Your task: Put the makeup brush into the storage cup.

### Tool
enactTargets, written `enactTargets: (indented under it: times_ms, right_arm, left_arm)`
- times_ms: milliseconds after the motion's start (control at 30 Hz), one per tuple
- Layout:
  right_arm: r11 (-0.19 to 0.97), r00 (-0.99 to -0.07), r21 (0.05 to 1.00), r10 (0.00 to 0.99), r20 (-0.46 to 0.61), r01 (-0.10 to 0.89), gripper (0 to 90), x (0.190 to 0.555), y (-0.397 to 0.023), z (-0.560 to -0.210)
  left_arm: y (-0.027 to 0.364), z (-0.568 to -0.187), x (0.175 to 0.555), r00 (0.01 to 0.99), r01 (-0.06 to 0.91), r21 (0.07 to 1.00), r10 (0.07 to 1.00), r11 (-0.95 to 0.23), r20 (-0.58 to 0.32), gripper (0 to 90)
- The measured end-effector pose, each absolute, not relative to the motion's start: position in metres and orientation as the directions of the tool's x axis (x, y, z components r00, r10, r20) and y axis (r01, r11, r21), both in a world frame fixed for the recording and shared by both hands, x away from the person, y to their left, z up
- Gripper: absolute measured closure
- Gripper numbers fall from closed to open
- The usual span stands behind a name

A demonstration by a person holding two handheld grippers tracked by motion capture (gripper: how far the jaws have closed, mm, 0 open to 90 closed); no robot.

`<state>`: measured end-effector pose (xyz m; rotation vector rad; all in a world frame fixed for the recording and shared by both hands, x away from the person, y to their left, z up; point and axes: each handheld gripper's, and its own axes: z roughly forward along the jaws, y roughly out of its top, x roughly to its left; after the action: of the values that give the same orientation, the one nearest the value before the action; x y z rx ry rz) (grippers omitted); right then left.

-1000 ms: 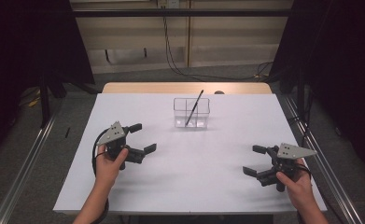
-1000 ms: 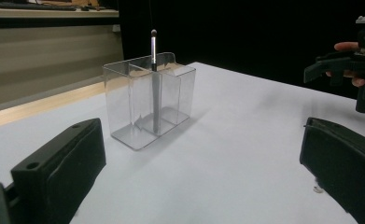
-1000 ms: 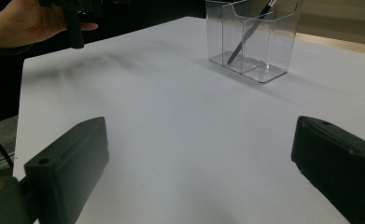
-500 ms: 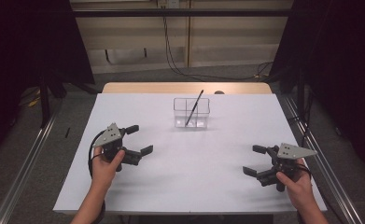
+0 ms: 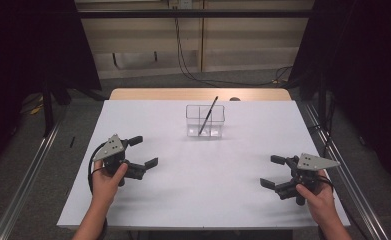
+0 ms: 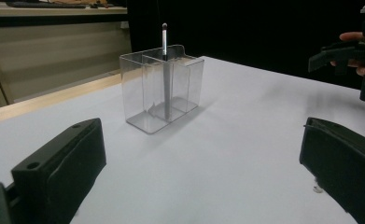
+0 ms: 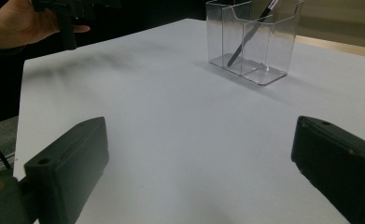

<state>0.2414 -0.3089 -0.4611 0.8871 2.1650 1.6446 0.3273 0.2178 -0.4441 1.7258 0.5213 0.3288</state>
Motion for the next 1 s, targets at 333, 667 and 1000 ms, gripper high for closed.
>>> enactTargets:
  times_ms: [333, 667, 1000]
  right_arm:
    - [0.161, -0.772, 0.940, 0.620, 0.141, 0.301, 3.9, 0.241, -0.308, -0.461]
    - [0.160, -0.771, 0.941, 0.622, 0.138, 0.298, 3.9, 0.241, -0.309, -0.461]
    - [0.162, -0.771, 0.941, 0.622, 0.137, 0.298, 4.0, 0.241, -0.309, -0.461]
  left_arm:
    - [0.228, -0.445, 0.323, 0.850, 0.168, 0.974, 0.522, -0.154, -0.064, 0.3]
    - [0.236, -0.445, 0.319, 0.845, 0.164, 0.972, 0.533, -0.169, -0.050, 0.3]
    - [0.245, -0.446, 0.315, 0.839, 0.167, 0.971, 0.542, -0.170, -0.049, 0.3]
